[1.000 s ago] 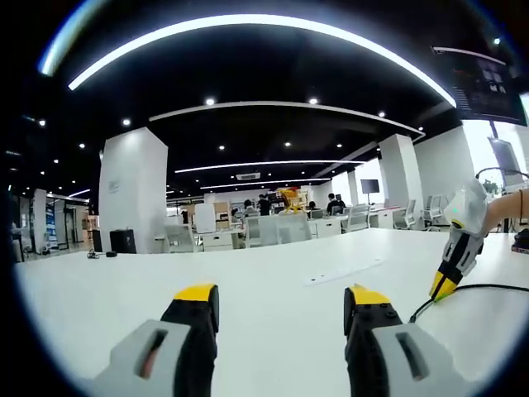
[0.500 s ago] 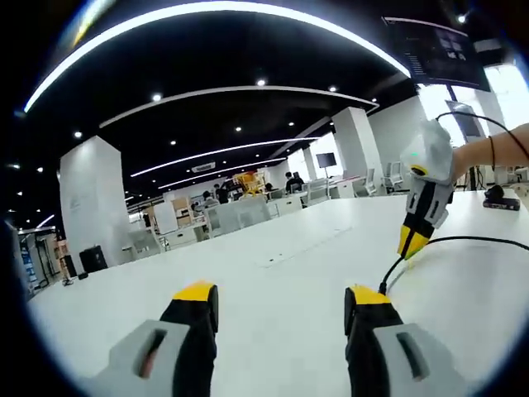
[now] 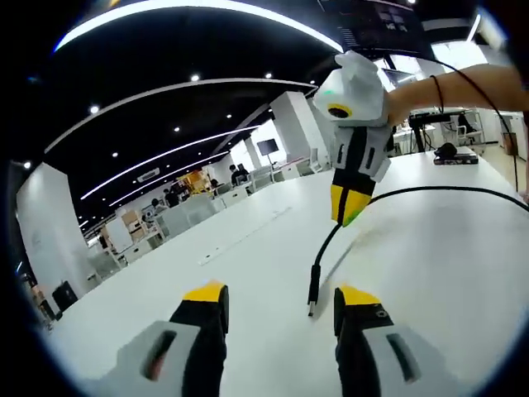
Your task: Find the data cable on the table. Grasp the USB connector end of the cable and insert it into the USB port on the table
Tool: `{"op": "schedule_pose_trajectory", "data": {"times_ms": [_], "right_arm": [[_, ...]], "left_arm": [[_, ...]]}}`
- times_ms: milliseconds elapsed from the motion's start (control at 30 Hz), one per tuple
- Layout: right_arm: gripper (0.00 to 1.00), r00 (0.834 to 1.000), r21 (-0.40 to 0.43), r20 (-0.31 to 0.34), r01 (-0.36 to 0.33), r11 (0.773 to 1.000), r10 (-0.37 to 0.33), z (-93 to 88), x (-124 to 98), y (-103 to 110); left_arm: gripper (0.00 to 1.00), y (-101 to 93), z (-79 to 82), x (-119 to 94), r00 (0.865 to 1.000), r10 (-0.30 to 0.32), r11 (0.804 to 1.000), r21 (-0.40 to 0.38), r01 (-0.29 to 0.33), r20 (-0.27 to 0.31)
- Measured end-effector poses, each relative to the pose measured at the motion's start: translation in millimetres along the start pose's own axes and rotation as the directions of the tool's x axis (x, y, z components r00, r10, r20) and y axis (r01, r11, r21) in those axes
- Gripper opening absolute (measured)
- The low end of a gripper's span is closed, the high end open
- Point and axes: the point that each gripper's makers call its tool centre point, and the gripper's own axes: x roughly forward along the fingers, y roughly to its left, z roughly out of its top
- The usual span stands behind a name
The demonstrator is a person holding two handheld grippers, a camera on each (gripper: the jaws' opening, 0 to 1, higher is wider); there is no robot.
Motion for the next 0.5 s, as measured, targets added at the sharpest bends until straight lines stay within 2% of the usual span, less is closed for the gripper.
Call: {"op": "schedule_pose_trajectory", "data": {"times_ms": [67,100,167,233,367,500], "right_arm": [[0.04,1.0,-0.012,0.001,0.002,1.0,-0.002,2.4,-1.0,2.0],[0.04,1.0,-0.017,0.001,0.004,1.0,-0.004,3.7,-1.7,3.6],[0.04,1.0,-0.024,0.004,0.004,1.0,-0.004,5.6,-3.1,4.9],[0.04,1.0,-0.032,0.008,0.005,0.999,-0.005,7.7,-4.5,5.8],[0.04,1.0,-0.043,0.01,0.007,0.999,-0.007,9.9,-5.8,6.1],[0.04,1.0,-0.055,0.013,0.01,0.998,-0.009,13.5,-6.7,6.3]], "left_arm": [[0.38,-3.9,1.5,2.4,1.0,-0.013,0.999,0.032,0.013,0.006],[0.34,-5.1,5.1,3.9,1.0,-0.016,0.997,0.079,0.015,0.023],[0.29,-5.9,5.5,5.7,1.0,-0.015,0.996,0.086,0.012,0.027],[0.29,-6.6,5.3,8.8,1.0,-0.01,0.997,0.083,0.007,0.03],[0.29,-15.4,0.1,14.4,0.998,-0.055,0.997,0.054,0.053,0.028],[0.26,-21.9,-10.7,20.3,0.997,-0.078,0.994,0.076,0.079,-0.019]]}}
